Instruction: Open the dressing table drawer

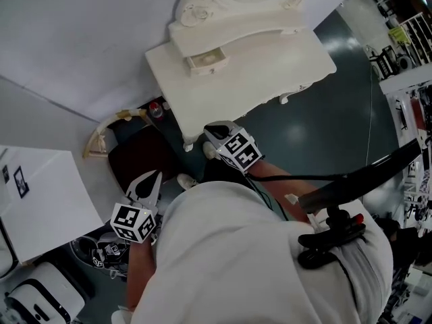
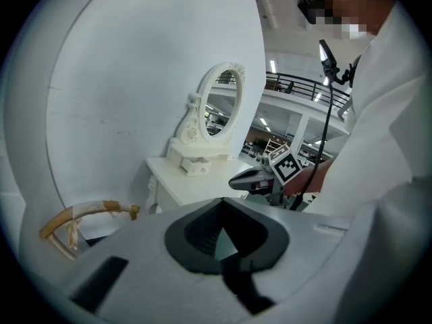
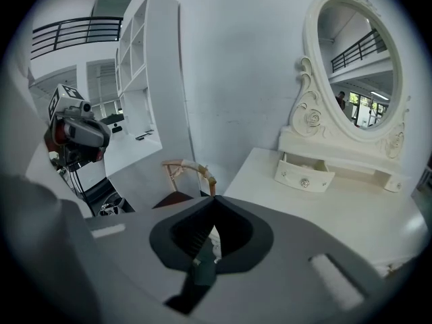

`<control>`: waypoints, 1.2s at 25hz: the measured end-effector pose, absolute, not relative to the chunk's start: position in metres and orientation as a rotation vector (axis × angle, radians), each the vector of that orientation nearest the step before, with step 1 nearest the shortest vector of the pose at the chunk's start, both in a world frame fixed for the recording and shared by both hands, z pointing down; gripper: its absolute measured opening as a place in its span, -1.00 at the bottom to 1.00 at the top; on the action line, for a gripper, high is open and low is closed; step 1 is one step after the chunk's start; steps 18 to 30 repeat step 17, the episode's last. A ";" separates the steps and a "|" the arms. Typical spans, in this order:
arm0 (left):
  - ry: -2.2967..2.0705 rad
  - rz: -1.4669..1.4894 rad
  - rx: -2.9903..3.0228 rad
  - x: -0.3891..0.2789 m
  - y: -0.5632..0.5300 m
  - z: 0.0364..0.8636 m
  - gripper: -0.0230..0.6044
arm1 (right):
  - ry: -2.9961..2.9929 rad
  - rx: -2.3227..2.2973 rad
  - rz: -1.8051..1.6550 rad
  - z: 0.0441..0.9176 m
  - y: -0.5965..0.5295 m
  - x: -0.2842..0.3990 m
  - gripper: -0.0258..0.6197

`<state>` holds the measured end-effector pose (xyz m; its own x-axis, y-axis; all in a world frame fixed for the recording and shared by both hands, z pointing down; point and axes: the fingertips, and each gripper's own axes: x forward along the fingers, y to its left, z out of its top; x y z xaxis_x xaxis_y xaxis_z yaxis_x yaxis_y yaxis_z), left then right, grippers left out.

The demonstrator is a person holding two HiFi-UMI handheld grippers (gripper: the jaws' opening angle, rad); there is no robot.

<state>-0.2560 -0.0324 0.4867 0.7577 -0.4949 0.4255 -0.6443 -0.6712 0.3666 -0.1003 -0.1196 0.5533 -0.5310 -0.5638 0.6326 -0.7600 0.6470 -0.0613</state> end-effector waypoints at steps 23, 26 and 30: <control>-0.739 0.519 2.522 -0.163 -0.026 0.484 -0.92 | -2.317 1.071 0.438 0.536 -0.083 -0.021 -0.92; -0.739 0.519 2.522 -0.163 -0.026 0.484 -0.92 | -2.317 1.071 0.438 0.536 -0.083 -0.021 -0.92; -0.739 0.519 2.522 -0.163 -0.026 0.484 -0.92 | -2.317 1.071 0.438 0.536 -0.083 -0.021 -0.92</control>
